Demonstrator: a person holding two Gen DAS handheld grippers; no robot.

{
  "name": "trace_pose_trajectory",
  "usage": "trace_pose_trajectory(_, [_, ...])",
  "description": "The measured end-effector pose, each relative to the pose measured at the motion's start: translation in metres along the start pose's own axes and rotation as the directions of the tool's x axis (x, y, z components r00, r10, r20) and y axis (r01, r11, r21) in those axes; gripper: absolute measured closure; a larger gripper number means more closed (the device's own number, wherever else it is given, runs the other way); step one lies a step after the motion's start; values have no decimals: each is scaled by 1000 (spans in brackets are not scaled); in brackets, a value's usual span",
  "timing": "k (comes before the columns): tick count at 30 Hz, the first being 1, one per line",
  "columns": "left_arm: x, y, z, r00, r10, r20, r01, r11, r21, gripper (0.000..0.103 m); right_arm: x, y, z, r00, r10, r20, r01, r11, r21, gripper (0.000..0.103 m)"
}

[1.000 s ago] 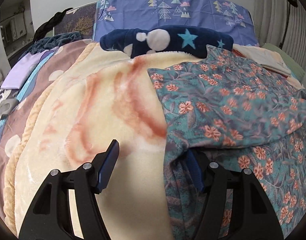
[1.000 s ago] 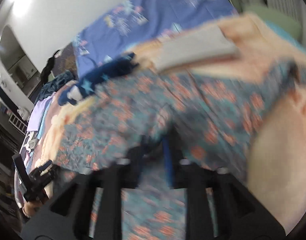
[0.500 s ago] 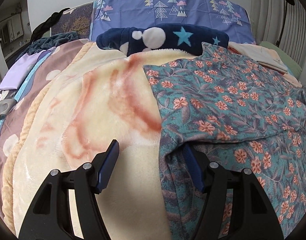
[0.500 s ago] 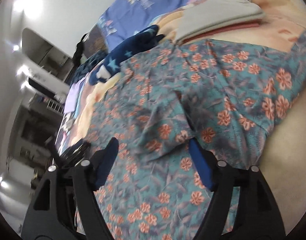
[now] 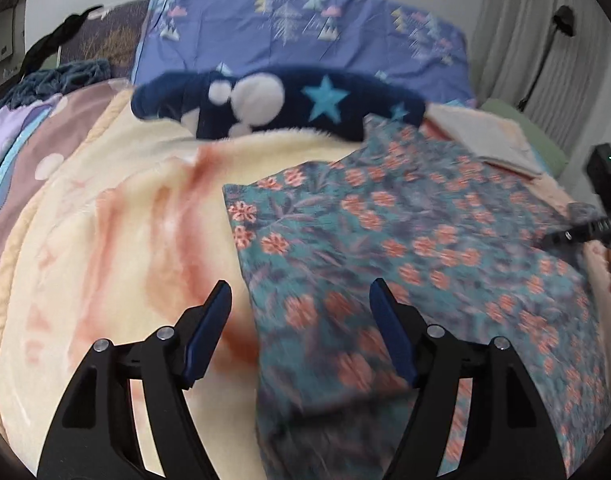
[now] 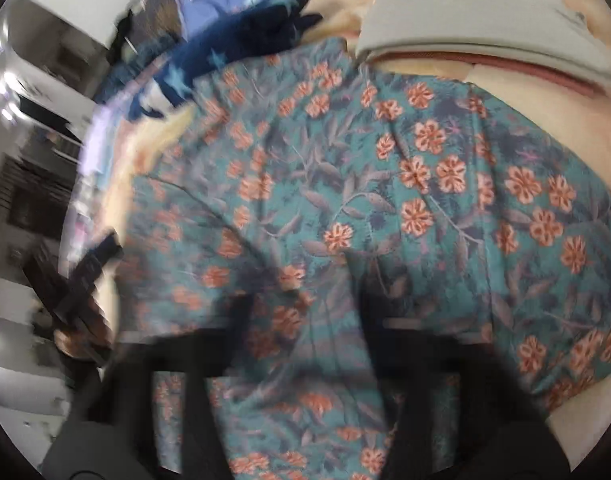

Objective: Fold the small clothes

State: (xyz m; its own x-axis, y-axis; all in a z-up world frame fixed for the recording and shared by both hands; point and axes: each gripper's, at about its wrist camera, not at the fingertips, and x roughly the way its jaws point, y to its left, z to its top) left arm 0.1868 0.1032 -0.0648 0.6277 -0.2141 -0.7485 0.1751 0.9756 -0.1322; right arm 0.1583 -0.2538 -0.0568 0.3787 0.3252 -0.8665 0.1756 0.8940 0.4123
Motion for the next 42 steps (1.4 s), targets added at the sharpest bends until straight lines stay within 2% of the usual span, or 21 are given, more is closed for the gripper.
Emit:
trace_pose_trajectory(1, [14, 4, 5, 1000, 8, -26, -8, 1000, -19, 35, -4, 6, 0, 998, -41, 43, 42, 999, -15, 94])
trace_pose_trajectory(2, [25, 10, 10, 999, 5, -43, -7, 999, -46, 59, -12, 10, -1, 995, -35, 96, 37, 999, -24, 95])
trace_pose_trajectory(3, [29, 15, 13, 999, -17, -42, 14, 997, -74, 72, -29, 17, -3, 982, 37, 187, -29, 999, -44, 95])
trace_pose_trajectory(4, [27, 20, 18, 998, -51, -21, 49, 993, -109, 99, -47, 22, -7, 955, 121, 272, -105, 992, -72, 95])
trace_pose_trajectory(6, [9, 25, 23, 995, -73, 66, 81, 987, -136, 100, -86, 26, -19, 858, 263, 441, -218, 964, -151, 94])
trace_pose_trajectory(8, [-9, 26, 23, 990, -29, 141, 46, 992, -120, 100, -99, 23, -24, 813, 272, 514, -218, 962, -166, 93])
trace_pose_trajectory(9, [-14, 26, 22, 987, -14, 161, 32, 993, -110, 100, -96, 17, -25, 815, 233, 531, -182, 972, -147, 88])
trace_pose_trajectory(12, [-7, 31, 16, 989, 22, 144, -7, 994, -109, 96, -60, -17, -16, 875, 42, 483, -56, 998, 15, 47])
trace_pose_trajectory(14, [7, 39, 11, 995, 51, 84, -39, 990, -133, 86, -40, -38, -13, 906, -12, 422, -41, 992, 115, 49])
trace_pose_trajectory(17, [9, 49, 9, 998, 17, 66, -5, 983, -182, 67, -33, -54, -22, 906, 8, 424, -85, 983, 163, 49])
trace_pose_trajectory(20, [3, 51, 9, 996, 23, 83, -8, 984, -180, 55, -33, -47, -22, 910, -14, 415, -45, 990, 133, 49])
trace_pose_trajectory(26, [24, 41, 9, 999, 31, 9, -29, 989, -146, 56, -17, -41, 6, 948, -18, 318, -26, 990, 135, 51])
trace_pose_trajectory(27, [24, 41, 10, 999, 33, 15, -30, 988, -150, 60, -8, -38, 10, 953, -68, 296, 26, 989, 143, 74])
trace_pose_trajectory(28, [23, 42, 11, 999, 28, 30, -23, 988, -153, 88, -4, -34, 13, 948, -125, 291, 87, 987, 137, 97])
trace_pose_trajectory(29, [20, 43, 12, 999, 17, 41, -10, 988, -155, 100, -5, -30, 14, 941, -141, 308, 104, 986, 132, 98])
trace_pose_trajectory(33, [13, 44, 10, 996, 31, 84, -18, 988, -150, 100, -45, -22, -2, 859, -71, 507, 7, 992, 128, 96])
trace_pose_trajectory(35, [21, 44, 10, 997, 49, 52, -40, 987, -157, 96, -39, -27, 1, 857, -154, 491, 85, 983, 161, 85])
trace_pose_trajectory(37, [21, 44, 10, 997, 56, 51, -47, 986, -159, 91, -22, -41, 3, 890, -208, 405, 127, 968, 216, 85])
trace_pose_trajectory(39, [11, 46, 9, 995, 61, 77, -48, 985, -167, 75, -24, -54, -8, 896, -139, 423, 29, 966, 255, 83])
trace_pose_trajectory(40, [2, 46, 7, 993, 74, 94, -57, 983, -175, 60, -26, -56, -14, 894, -115, 432, 2, 968, 252, 77])
trace_pose_trajectory(42, [-16, 45, 2, 990, 53, 129, -32, 986, -165, 56, -33, -56, -29, 892, -72, 445, -34, 974, 224, 75])
